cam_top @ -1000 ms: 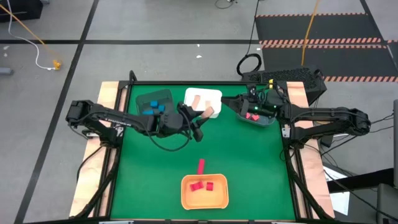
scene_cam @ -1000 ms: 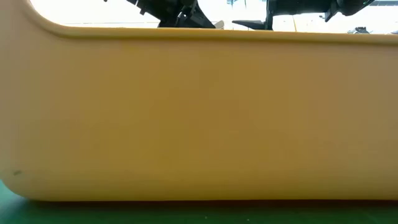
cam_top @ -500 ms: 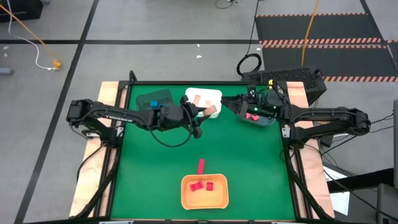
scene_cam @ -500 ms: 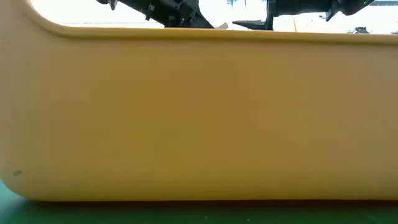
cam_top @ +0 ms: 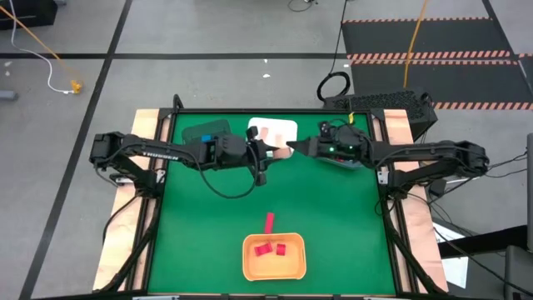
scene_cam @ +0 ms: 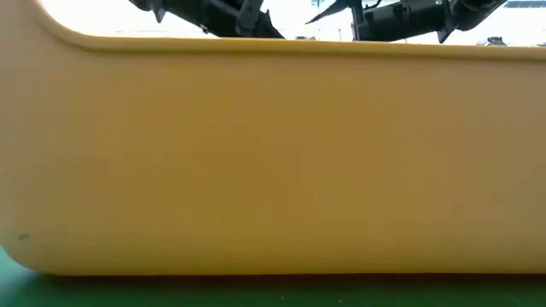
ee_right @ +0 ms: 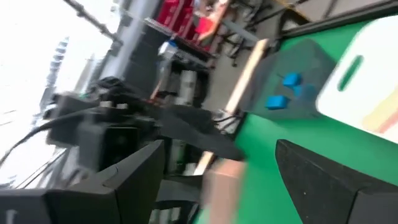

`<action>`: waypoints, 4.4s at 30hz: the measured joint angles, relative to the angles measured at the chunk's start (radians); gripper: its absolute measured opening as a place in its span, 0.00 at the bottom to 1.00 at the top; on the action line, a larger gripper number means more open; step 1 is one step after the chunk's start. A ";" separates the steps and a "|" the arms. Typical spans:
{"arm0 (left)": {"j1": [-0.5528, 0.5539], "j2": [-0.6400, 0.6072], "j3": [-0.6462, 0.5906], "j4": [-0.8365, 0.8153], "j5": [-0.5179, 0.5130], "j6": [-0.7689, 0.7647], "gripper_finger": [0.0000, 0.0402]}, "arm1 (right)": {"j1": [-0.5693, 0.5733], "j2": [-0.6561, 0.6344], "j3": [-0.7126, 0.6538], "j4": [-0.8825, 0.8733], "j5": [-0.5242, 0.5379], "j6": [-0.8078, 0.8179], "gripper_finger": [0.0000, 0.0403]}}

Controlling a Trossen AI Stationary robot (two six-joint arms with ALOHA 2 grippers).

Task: Sort & place blocks by color
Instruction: Put the wooden block into the white bin

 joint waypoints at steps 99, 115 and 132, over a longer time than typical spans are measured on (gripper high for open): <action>0.062 0.001 -0.001 -0.085 -0.047 -0.216 0.81 | -0.085 0.232 0.001 -0.092 -0.062 0.002 0.10; 0.076 0.000 0.000 -0.077 -0.057 -0.412 0.79 | -0.264 0.332 0.001 -0.013 0.023 -0.147 0.13; 0.074 0.000 0.001 -0.080 -0.057 -0.449 0.69 | -0.297 0.440 0.002 0.265 -0.070 -0.219 0.29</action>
